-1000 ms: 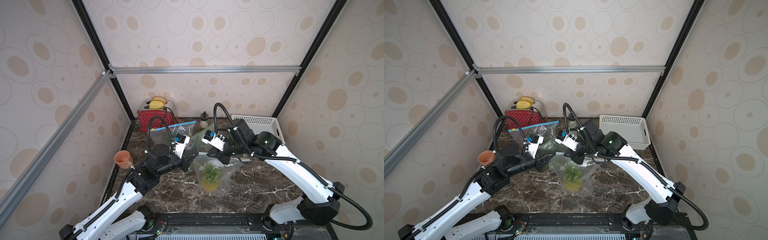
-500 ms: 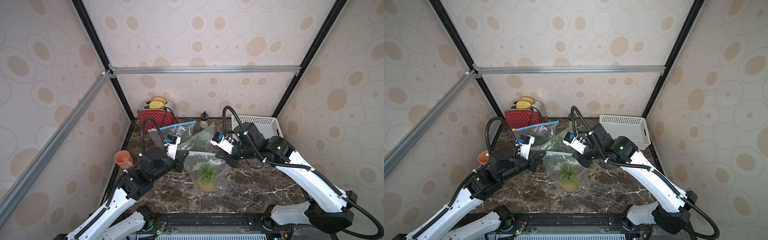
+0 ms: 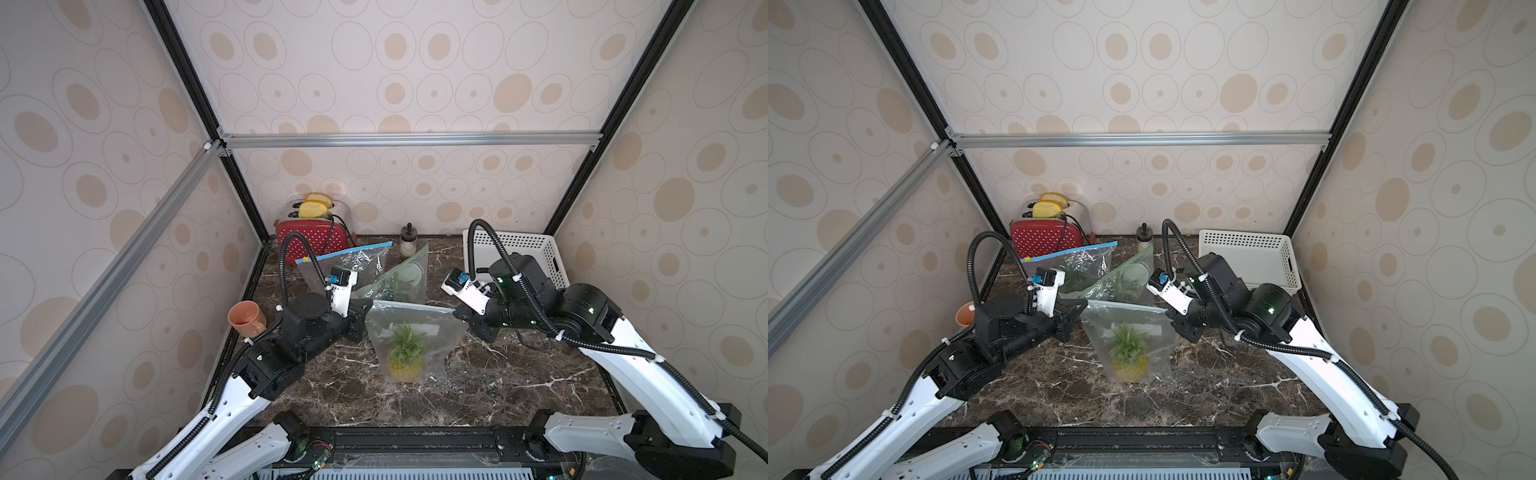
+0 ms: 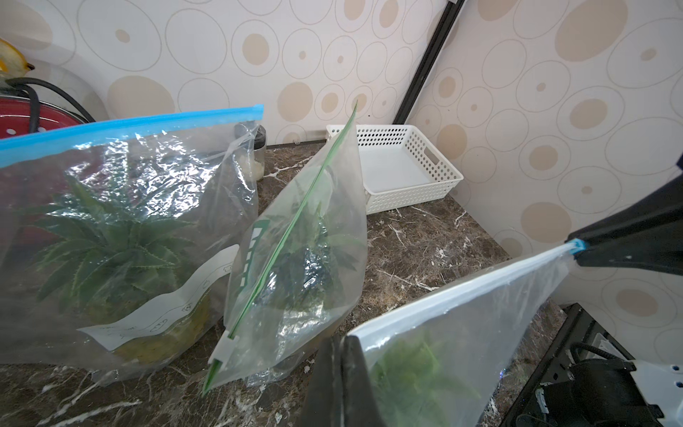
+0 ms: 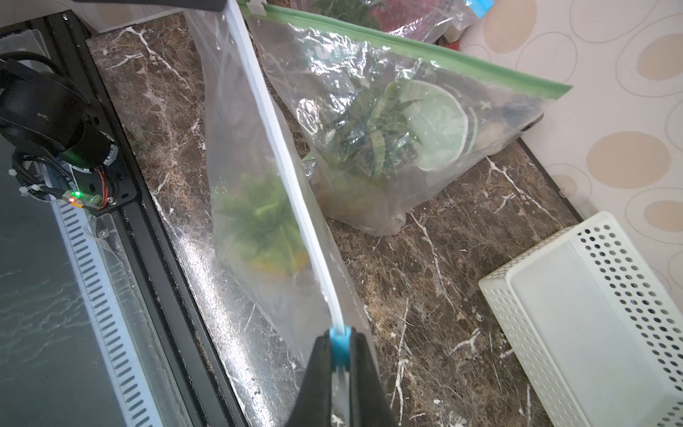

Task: Open the zip-top bag and take out the pineapple
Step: Unzip the zipper on the zipper food storage bag.

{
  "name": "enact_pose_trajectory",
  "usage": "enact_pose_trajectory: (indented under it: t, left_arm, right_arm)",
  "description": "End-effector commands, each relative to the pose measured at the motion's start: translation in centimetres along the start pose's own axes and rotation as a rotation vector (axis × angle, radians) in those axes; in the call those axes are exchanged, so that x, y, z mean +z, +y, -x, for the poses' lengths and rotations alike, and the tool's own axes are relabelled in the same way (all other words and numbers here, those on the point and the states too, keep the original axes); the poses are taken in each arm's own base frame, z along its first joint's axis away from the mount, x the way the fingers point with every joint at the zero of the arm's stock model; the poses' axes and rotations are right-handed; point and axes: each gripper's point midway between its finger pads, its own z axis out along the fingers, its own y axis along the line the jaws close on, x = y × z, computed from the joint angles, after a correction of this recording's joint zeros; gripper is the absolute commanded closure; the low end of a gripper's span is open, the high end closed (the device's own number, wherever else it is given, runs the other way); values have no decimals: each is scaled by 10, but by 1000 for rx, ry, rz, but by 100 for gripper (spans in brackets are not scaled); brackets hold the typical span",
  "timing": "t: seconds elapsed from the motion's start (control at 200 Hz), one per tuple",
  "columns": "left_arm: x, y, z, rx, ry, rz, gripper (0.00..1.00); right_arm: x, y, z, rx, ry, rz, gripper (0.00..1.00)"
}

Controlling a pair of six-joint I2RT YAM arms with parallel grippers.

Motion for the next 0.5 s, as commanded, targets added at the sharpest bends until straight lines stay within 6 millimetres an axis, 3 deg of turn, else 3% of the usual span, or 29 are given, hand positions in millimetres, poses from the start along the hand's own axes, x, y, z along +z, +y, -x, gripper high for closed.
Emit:
enact_pose_trajectory:
  t: [0.0,0.22,0.496]
  left_arm:
    - [-16,30,28,-12,-92,173,100]
    - [-16,30,28,-15,-95,178,100]
    - [-9,26,27,-24,-93,150,100]
  right_arm:
    - [-18,-18,-50,35,164,-118,90]
    - [-22,-20,-60,43,191,-138,89]
    - [-24,-20,-59,40,177,-137,88]
